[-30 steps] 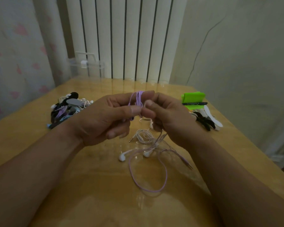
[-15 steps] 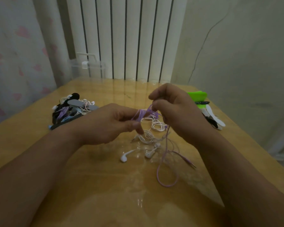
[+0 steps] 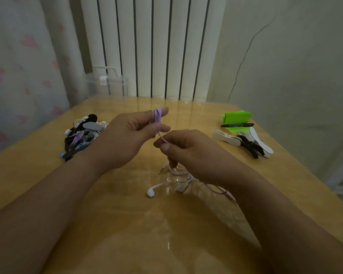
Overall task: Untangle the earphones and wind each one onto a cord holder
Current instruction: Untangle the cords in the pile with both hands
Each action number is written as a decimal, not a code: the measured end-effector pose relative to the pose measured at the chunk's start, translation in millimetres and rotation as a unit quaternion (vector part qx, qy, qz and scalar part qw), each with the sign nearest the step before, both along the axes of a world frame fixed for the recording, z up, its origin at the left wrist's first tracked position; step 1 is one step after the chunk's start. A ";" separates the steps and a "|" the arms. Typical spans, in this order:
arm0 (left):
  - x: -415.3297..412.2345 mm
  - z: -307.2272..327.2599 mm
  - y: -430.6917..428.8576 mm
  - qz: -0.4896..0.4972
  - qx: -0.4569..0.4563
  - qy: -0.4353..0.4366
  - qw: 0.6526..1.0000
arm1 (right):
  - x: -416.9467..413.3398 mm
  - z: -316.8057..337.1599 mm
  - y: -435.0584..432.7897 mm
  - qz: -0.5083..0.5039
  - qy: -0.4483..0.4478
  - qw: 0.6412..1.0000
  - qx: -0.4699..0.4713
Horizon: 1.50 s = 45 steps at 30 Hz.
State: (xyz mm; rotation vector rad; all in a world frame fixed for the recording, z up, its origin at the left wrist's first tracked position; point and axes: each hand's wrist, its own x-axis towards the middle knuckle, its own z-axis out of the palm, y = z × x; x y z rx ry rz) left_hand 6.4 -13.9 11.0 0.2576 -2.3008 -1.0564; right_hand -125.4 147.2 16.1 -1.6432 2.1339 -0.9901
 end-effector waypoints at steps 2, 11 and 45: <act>1.4 -0.2 0.9 -0.030 -0.075 -0.062 0.995 | -6.3 6.3 5.4 -0.026 -0.002 1.000 -0.016; 14.5 12.5 8.3 -0.308 0.197 -0.129 0.922 | -27.4 15.0 13.8 0.063 -0.274 0.950 -0.138; -2.6 -3.9 8.0 -0.008 -0.084 -0.003 0.996 | -4.0 4.8 2.5 -0.028 0.046 0.998 -0.042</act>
